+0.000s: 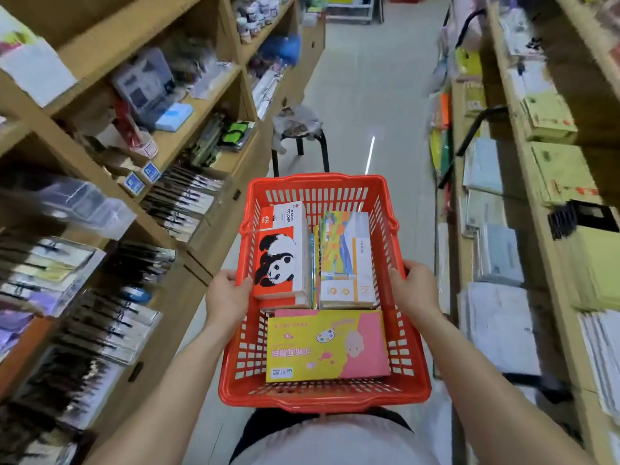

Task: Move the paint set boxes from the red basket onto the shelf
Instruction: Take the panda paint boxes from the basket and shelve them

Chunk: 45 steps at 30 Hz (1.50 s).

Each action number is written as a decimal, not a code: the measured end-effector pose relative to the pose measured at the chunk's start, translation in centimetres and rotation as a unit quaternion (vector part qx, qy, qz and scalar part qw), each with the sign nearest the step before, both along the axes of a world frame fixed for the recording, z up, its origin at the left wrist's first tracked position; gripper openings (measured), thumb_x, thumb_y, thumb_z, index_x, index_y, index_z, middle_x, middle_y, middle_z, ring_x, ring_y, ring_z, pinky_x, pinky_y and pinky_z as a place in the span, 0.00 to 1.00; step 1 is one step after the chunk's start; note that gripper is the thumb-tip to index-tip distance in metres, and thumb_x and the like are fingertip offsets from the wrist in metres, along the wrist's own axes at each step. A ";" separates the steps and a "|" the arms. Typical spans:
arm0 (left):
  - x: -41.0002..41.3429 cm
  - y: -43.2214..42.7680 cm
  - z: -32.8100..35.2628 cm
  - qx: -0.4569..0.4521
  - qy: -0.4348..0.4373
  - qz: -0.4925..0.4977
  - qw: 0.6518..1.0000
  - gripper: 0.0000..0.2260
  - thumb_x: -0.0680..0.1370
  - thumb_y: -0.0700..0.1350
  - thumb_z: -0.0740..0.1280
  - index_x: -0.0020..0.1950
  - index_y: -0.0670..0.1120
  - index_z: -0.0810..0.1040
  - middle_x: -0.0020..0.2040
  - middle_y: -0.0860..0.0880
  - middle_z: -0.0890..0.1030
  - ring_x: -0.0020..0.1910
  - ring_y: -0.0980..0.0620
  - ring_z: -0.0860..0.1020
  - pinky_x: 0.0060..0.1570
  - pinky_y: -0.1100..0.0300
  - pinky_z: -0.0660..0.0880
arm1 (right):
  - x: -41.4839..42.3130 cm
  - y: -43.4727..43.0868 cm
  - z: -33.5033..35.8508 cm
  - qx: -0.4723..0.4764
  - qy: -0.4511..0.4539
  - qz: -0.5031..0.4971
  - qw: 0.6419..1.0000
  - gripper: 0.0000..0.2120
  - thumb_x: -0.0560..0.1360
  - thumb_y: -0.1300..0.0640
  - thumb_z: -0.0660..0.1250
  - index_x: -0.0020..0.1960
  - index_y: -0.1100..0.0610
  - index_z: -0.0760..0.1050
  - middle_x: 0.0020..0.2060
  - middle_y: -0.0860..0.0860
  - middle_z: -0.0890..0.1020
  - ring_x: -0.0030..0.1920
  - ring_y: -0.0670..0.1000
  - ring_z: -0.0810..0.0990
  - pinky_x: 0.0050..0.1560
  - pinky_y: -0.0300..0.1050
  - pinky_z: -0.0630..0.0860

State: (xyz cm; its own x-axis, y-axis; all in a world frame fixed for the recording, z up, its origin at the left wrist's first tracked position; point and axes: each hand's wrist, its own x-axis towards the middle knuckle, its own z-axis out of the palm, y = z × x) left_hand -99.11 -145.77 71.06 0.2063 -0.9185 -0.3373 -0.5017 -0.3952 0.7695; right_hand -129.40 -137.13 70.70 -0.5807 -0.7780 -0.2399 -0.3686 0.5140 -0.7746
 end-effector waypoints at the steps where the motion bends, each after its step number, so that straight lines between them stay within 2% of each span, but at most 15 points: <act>1: -0.9 -2.6 0.2 -0.001 -0.007 0.004 1.000 0.05 0.80 0.47 0.69 0.46 0.49 0.75 0.44 0.46 0.84 0.42 0.44 0.84 0.46 0.44 0.82 | -1.1 -2.9 0.1 0.000 -0.002 0.002 1.000 0.08 0.80 0.62 0.64 0.47 0.57 0.82 0.41 0.54 0.86 0.41 0.55 0.85 0.45 0.51 0.82; 6: -5.2 -16.1 -0.1 -0.002 -0.008 0.019 1.000 0.05 0.80 0.47 0.68 0.51 0.47 0.76 0.44 0.47 0.84 0.39 0.47 0.84 0.42 0.48 0.82 | -5.9 -17.5 0.0 -0.009 -0.001 0.023 1.000 0.06 0.81 0.59 0.64 0.48 0.53 0.80 0.39 0.48 0.84 0.36 0.42 0.82 0.32 0.37 0.73; 12: -9.9 -34.9 -2.5 0.008 0.021 0.012 1.000 0.04 0.81 0.46 0.68 0.50 0.47 0.76 0.43 0.46 0.85 0.38 0.45 0.85 0.42 0.45 0.83 | -10.7 -36.1 -1.8 0.003 0.012 0.018 1.000 0.09 0.79 0.61 0.65 0.53 0.59 0.83 0.42 0.51 0.85 0.40 0.52 0.84 0.38 0.41 0.74; 15: -11.6 -44.5 -2.9 0.020 0.033 0.009 0.999 0.03 0.81 0.46 0.68 0.49 0.48 0.76 0.43 0.45 0.85 0.39 0.43 0.85 0.44 0.43 0.83 | -12.4 -45.4 -1.9 0.013 0.022 0.008 1.000 0.09 0.79 0.61 0.65 0.54 0.61 0.84 0.43 0.54 0.86 0.40 0.52 0.84 0.37 0.40 0.73; 18: -13.2 -53.6 -2.7 0.020 0.023 0.008 1.000 0.03 0.80 0.47 0.68 0.47 0.50 0.76 0.42 0.47 0.85 0.38 0.44 0.85 0.40 0.46 0.82 | -14.1 -54.4 -1.3 0.017 0.036 0.015 0.999 0.10 0.79 0.61 0.66 0.54 0.61 0.84 0.45 0.57 0.88 0.44 0.56 0.85 0.43 0.45 0.76; 22: -15.2 -64.8 -2.7 0.009 0.000 0.000 1.000 0.03 0.80 0.46 0.68 0.50 0.48 0.78 0.41 0.49 0.84 0.35 0.50 0.83 0.31 0.58 0.75 | -16.2 -65.2 -1.1 0.019 0.038 0.016 0.999 0.09 0.79 0.62 0.65 0.53 0.61 0.84 0.43 0.55 0.86 0.42 0.56 0.83 0.42 0.43 0.72; 26: -17.6 -75.8 -4.1 0.002 -0.016 0.009 1.000 0.04 0.79 0.44 0.69 0.45 0.50 0.77 0.39 0.52 0.82 0.33 0.53 0.80 0.29 0.60 0.69 | -18.4 -76.2 -2.5 0.012 0.027 0.020 0.999 0.08 0.78 0.61 0.65 0.44 0.55 0.81 0.37 0.51 0.84 0.38 0.54 0.82 0.40 0.45 0.72; 28: -19.0 -81.2 -5.1 0.003 -0.028 0.015 0.999 0.05 0.78 0.44 0.69 0.43 0.51 0.76 0.40 0.52 0.82 0.35 0.52 0.81 0.30 0.60 0.69 | -19.6 -81.7 -3.7 0.008 0.017 0.022 1.000 0.09 0.78 0.62 0.65 0.41 0.52 0.78 0.33 0.48 0.82 0.36 0.53 0.82 0.38 0.45 0.73; 33: -22.1 -94.5 -8.2 0.021 -0.067 -0.003 0.998 0.05 0.78 0.44 0.69 0.44 0.50 0.75 0.39 0.53 0.80 0.36 0.53 0.79 0.32 0.59 0.69 | -22.7 -94.9 -7.3 0.019 -0.012 0.021 1.000 0.10 0.78 0.61 0.65 0.40 0.53 0.79 0.33 0.48 0.83 0.35 0.52 0.83 0.35 0.43 0.75; 35: -23.1 -99.9 -9.8 0.029 -0.085 -0.027 0.996 0.05 0.78 0.44 0.69 0.44 0.49 0.75 0.40 0.52 0.81 0.36 0.50 0.79 0.33 0.58 0.72 | -23.8 -99.9 -9.1 0.029 -0.018 0.014 0.999 0.09 0.78 0.61 0.65 0.41 0.52 0.79 0.34 0.49 0.83 0.36 0.52 0.83 0.34 0.43 0.74; 38: -24.1 -106.7 -12.5 0.046 -0.109 -0.051 0.992 0.06 0.79 0.46 0.69 0.44 0.51 0.73 0.42 0.50 0.82 0.40 0.47 0.81 0.40 0.52 0.77 | -24.6 -106.1 -12.2 0.046 -0.022 0.001 0.999 0.08 0.78 0.60 0.66 0.41 0.53 0.79 0.32 0.48 0.82 0.34 0.52 0.81 0.33 0.43 0.69; 41: -24.6 -112.4 -15.9 0.056 -0.125 -0.068 0.988 0.05 0.79 0.46 0.68 0.45 0.51 0.73 0.44 0.50 0.82 0.41 0.48 0.80 0.36 0.56 0.71 | -24.8 -111.2 -15.6 0.050 -0.022 -0.009 0.998 0.08 0.79 0.59 0.67 0.41 0.53 0.79 0.31 0.45 0.81 0.32 0.46 0.79 0.31 0.40 0.69; 43: -24.8 -115.7 -18.2 0.064 -0.121 -0.082 0.987 0.05 0.79 0.46 0.68 0.46 0.51 0.74 0.46 0.49 0.82 0.42 0.48 0.81 0.36 0.56 0.72 | -24.8 -114.1 -17.9 0.054 -0.024 -0.020 0.998 0.08 0.79 0.59 0.67 0.42 0.55 0.80 0.32 0.50 0.82 0.33 0.50 0.80 0.32 0.41 0.70; 45: -24.9 -118.5 -20.3 0.069 -0.123 -0.091 0.986 0.05 0.79 0.45 0.69 0.46 0.50 0.74 0.47 0.47 0.82 0.44 0.46 0.81 0.42 0.53 0.76 | -24.7 -116.5 -20.3 0.059 -0.036 -0.040 0.997 0.09 0.79 0.58 0.67 0.43 0.59 0.82 0.34 0.54 0.84 0.35 0.55 0.82 0.35 0.46 0.74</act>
